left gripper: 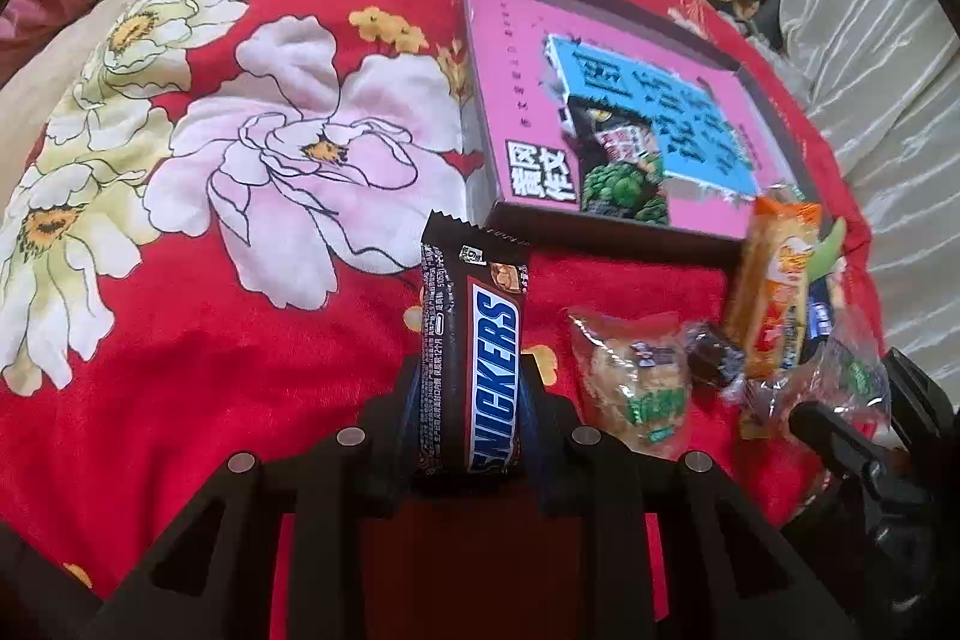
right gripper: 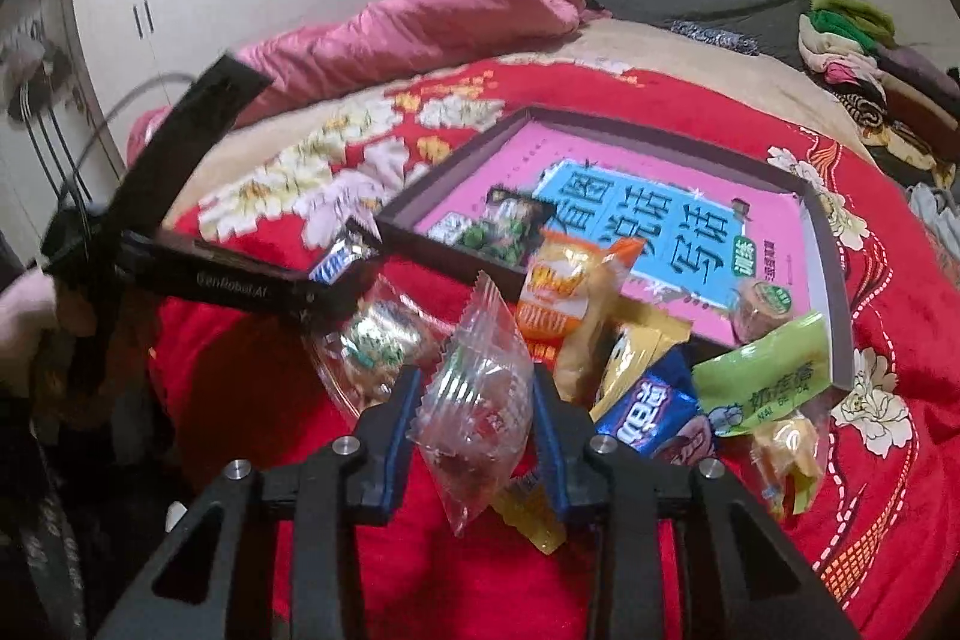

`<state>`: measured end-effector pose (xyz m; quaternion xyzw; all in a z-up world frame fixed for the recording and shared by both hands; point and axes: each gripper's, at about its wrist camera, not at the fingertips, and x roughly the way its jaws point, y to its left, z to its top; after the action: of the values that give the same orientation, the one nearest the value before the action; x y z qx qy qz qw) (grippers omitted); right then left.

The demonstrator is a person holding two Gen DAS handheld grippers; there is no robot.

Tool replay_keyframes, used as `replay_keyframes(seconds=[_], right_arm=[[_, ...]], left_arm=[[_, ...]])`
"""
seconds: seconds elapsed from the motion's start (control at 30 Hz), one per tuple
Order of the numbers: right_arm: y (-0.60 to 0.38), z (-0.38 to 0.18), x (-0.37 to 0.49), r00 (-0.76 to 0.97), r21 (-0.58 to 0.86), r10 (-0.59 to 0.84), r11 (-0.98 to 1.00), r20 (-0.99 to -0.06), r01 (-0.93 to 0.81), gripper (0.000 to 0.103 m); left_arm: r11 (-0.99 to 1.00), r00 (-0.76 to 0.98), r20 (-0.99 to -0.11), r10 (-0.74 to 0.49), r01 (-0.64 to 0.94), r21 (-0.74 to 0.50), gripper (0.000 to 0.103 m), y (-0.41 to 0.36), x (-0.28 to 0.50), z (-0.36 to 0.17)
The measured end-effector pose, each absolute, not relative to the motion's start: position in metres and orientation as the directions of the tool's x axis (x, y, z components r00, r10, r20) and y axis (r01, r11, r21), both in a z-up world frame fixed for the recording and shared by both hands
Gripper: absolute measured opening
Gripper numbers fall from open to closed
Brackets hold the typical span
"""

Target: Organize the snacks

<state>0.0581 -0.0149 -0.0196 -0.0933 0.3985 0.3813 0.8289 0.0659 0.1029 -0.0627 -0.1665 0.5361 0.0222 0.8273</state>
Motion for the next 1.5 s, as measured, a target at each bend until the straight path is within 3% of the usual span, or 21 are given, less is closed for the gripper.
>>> replay_keyframes(seconds=[0.53,1.5], right_arm=[[-0.043,0.000,0.073,0.437,0.286,0.633,0.723,-0.639,-0.629,0.036],[-0.086,0.013,0.094,0.541,0.343,0.632,0.766,-0.555,-0.544,0.036]], left_arm=[[0.940,0.512,-0.838,-0.187,-0.156,-0.305,0.030,0.096,0.053,-0.019],[0.950,0.571,-0.803,-0.170,-0.122,-0.289,0.030,0.077,0.064,0.013]])
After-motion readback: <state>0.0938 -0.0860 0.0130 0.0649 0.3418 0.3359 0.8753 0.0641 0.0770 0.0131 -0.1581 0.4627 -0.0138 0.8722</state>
